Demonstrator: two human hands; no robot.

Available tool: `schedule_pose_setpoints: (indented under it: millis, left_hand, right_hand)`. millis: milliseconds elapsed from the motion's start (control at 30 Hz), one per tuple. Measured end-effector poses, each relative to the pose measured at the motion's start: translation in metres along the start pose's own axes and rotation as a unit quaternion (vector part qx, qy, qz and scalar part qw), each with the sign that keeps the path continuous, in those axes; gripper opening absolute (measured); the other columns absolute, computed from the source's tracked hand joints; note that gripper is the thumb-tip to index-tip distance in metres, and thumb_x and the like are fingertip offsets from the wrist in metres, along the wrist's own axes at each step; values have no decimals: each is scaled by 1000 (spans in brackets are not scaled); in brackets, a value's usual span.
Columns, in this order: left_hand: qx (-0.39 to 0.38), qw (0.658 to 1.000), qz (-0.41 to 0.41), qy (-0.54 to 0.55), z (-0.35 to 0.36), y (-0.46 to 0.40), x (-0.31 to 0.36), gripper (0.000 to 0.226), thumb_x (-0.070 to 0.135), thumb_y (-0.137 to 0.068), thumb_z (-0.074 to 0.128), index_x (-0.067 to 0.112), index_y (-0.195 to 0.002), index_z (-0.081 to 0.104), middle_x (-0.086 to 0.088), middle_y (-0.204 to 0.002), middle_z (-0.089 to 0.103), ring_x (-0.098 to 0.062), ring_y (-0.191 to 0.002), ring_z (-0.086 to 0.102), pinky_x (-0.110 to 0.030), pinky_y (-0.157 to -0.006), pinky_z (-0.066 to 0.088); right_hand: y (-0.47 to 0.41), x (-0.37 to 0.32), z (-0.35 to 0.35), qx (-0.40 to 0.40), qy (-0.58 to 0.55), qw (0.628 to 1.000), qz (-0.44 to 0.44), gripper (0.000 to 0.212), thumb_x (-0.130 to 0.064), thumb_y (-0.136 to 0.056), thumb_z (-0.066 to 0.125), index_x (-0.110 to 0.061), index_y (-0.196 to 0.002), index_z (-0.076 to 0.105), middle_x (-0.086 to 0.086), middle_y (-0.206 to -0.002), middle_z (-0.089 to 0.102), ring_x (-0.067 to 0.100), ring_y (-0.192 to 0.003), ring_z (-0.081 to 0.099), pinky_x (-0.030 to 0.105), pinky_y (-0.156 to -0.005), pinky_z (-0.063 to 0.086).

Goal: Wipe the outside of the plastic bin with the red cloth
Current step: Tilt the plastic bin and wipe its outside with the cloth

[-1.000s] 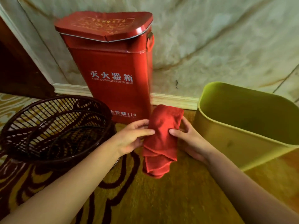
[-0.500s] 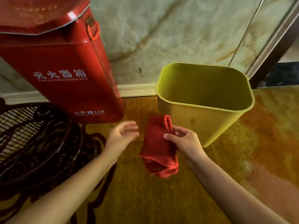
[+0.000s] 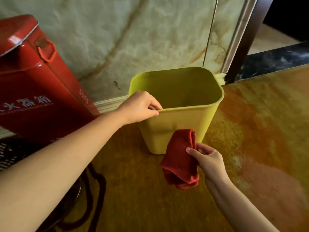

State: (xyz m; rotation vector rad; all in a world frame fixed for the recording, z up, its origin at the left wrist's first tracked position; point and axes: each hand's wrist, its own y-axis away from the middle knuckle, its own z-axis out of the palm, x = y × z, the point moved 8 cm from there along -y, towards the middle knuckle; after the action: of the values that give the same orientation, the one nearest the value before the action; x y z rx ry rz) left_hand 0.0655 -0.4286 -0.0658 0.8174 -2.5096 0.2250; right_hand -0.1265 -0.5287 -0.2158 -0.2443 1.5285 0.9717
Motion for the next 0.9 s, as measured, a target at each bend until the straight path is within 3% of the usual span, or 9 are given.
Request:
schedule_pose_setpoints:
  millis: [133, 300, 433, 533, 600, 667, 767, 833, 900]
  left_hand:
    - [53, 997, -22, 58, -25, -7, -4, 22, 11, -71, 68, 11, -93, 71, -2, -88, 72, 3, -70, 61, 0, -64, 42]
    - [84, 988, -91, 90, -37, -6, -23, 24, 9, -71, 68, 12, -95, 70, 2, -83, 67, 11, -57, 58, -1, -60, 42]
    - [77, 985, -130, 85, -44, -13, -32, 22, 14, -70, 70, 19, -92, 72, 1, -80, 69, -3, -71, 60, -17, -70, 46]
    - [70, 986, -140, 61, -47, -22, -34, 24, 15, -69, 71, 16, -93, 71, -1, -80, 68, -13, -76, 60, -21, -68, 44]
    - [74, 982, -154, 77, -50, -27, -41, 24, 11, -69, 71, 13, -92, 71, -7, -79, 69, -19, -78, 61, -29, -76, 47]
    - [87, 975, -179, 98, -53, -30, -54, 25, 8, -68, 71, 11, -93, 70, -6, -78, 68, -19, -77, 60, -33, -81, 48]
    - [88, 969, -196, 119, -55, -36, -68, 27, 5, -67, 72, 15, -93, 69, 2, -68, 65, -16, -72, 59, -34, -84, 48]
    - [84, 970, -190, 123, -55, -39, -71, 30, 5, -67, 72, 17, -94, 68, 5, -65, 64, -11, -66, 57, -32, -83, 46]
    - [88, 970, -190, 123, -57, -40, -77, 30, 5, -67, 71, 18, -94, 68, 2, -67, 66, -8, -65, 58, -31, -83, 47]
  right_hand:
    - [5, -32, -4, 78, 132, 983, -99, 30, -18, -69, 77, -29, -96, 70, -5, -90, 70, 13, -83, 67, 35, -73, 56]
    - [15, -77, 11, 103, 157, 962, -200, 36, -18, -73, 74, -35, -103, 65, -18, -87, 67, 6, -76, 66, 28, -62, 57]
    - [6, -121, 35, 70, 64, 953, -286, 38, -22, -73, 74, -45, -100, 61, -20, -85, 67, 1, -75, 68, 18, -57, 56]
    - [-32, -129, 51, 90, 88, 955, -270, 47, -27, -75, 71, -39, -116, 52, -14, -95, 63, 10, -87, 65, 41, -79, 57]
    - [-49, -123, 57, 141, 151, 941, -267, 59, -24, -77, 68, -33, -129, 41, -10, -109, 56, 17, -101, 59, 52, -97, 44]
    - [-50, -121, 66, 191, 187, 904, -333, 60, -15, -78, 64, -26, -132, 39, 5, -127, 47, 26, -117, 48, 54, -108, 31]
    - [-45, -114, 109, 140, 302, 818, -470, 52, -6, -83, 46, -21, -133, 43, 18, -144, 40, 33, -136, 31, 54, -114, 21]
    - [-55, -100, 131, 76, 339, 822, -451, 60, -18, -86, 32, -26, -145, 24, 5, -157, 17, 22, -147, 7, 54, -117, 6]
    - [-65, -93, 140, 72, 360, 825, -429, 59, -42, -92, 22, -36, -147, 1, -4, -157, -10, 18, -146, -14, 55, -115, -9]
